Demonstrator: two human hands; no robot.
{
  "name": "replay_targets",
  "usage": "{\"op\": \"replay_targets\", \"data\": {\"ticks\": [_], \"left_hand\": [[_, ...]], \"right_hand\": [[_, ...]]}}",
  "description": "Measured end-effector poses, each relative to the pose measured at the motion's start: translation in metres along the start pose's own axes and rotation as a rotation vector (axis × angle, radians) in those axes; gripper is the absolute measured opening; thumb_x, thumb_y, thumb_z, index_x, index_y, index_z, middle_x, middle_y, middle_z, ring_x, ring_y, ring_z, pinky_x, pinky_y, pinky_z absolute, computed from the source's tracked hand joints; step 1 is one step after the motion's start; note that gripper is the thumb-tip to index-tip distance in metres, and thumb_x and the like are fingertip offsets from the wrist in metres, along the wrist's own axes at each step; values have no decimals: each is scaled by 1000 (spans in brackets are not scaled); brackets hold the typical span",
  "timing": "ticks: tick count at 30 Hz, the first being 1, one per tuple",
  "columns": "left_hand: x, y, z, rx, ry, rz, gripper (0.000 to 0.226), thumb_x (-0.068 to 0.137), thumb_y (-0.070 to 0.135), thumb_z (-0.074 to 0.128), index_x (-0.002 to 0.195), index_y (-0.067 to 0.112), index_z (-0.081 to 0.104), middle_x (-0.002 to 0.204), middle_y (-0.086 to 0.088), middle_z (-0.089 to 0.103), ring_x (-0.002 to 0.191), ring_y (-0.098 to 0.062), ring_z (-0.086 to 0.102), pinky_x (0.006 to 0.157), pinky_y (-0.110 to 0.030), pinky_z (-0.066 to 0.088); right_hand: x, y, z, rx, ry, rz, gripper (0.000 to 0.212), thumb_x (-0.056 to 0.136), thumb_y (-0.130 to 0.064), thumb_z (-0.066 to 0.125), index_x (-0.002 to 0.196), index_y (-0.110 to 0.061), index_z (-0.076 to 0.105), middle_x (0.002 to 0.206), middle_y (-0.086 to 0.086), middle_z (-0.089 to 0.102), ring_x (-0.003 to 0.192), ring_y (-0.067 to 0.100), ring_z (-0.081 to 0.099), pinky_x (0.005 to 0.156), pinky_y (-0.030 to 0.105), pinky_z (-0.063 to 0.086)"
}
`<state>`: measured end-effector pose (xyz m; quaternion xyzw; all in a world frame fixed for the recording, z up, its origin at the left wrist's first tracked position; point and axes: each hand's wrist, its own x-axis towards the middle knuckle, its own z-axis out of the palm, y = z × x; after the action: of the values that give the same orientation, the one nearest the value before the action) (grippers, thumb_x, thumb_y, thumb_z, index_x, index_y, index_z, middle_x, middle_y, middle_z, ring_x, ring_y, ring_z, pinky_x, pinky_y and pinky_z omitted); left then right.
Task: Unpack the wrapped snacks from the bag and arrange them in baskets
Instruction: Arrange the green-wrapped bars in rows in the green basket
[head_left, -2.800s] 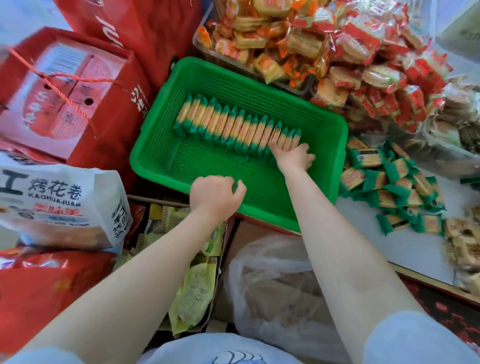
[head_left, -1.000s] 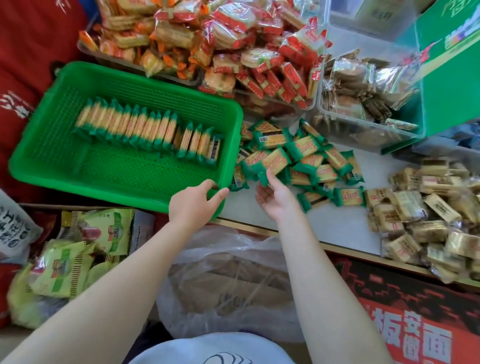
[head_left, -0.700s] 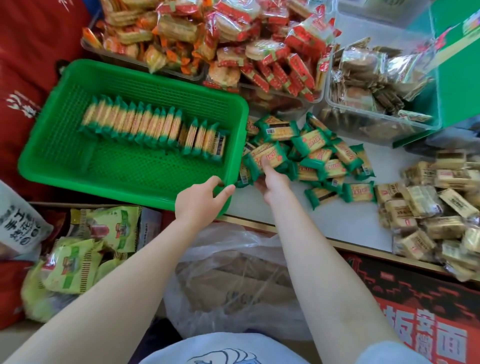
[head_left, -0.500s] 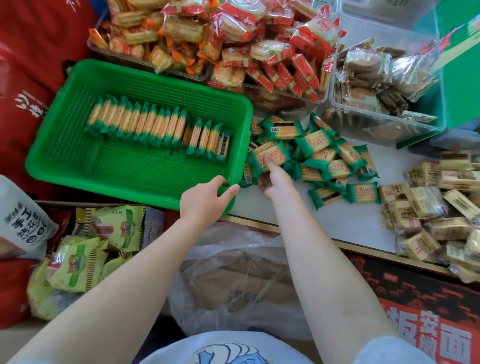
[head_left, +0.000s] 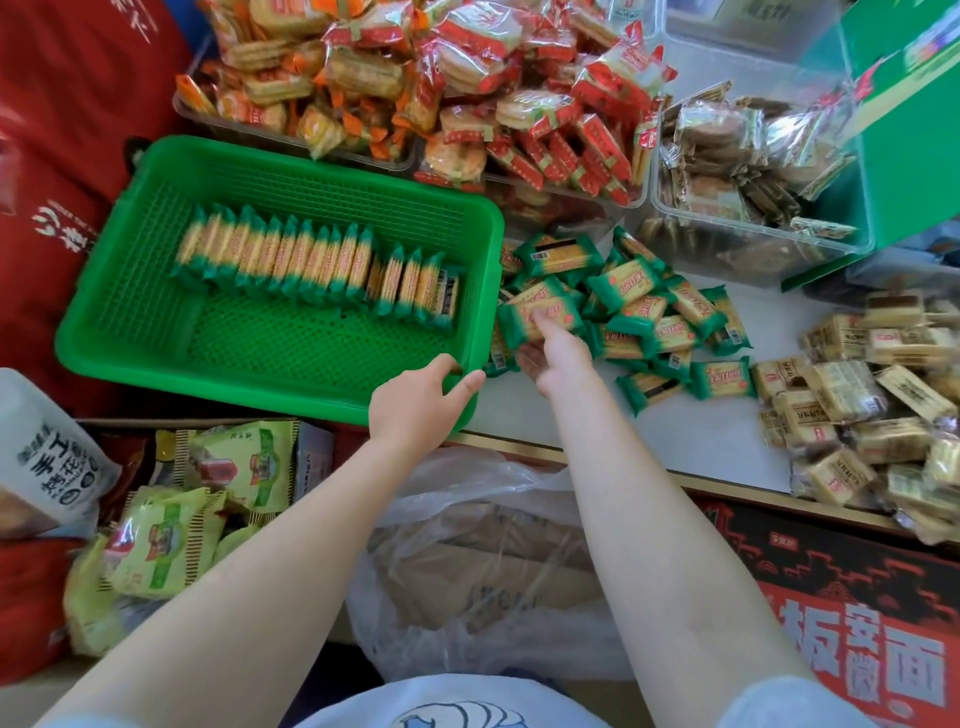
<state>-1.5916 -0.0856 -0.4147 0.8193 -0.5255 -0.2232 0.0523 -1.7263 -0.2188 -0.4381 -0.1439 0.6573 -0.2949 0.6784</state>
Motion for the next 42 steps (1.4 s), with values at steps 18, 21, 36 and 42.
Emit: {"op": "replay_targets", "data": {"ticks": [18,21,36,42], "left_hand": [[0,-2,4,-26,6,11,61,95,75,26,124,30,54,66,2,60,59,-19,57,47,-28,35],[0,-3,5,-26,6,13,60,95,74,26,123,30,54,65,2,60,58,-19,57,46,-28,34],[10,-5,-21,-567,-190,-85,41,102,51,42,119,20,63,108,1,68,97,-20,61,86,-39,52],[21,-19,-38,-748,-136,-120,24,101,34,52,113,19,67,105,2,71,97,-20,67,86,-37,53]], "right_hand": [[10,-13,5,-80,-3,-3,55,82,-18,81,130,-14,56,120,8,67,103,23,65,60,31,50],[6,-15,-4,4,4,0,33,85,-13,76,113,-14,61,120,10,68,106,24,65,74,36,55],[-64,-30,-6,-389,-225,-500,33,91,-14,73,120,-12,57,116,8,69,105,21,68,95,41,56],[-59,-26,36,-927,-152,-576,43,88,-29,74,119,-10,50,110,5,61,95,22,62,68,30,46]]}}
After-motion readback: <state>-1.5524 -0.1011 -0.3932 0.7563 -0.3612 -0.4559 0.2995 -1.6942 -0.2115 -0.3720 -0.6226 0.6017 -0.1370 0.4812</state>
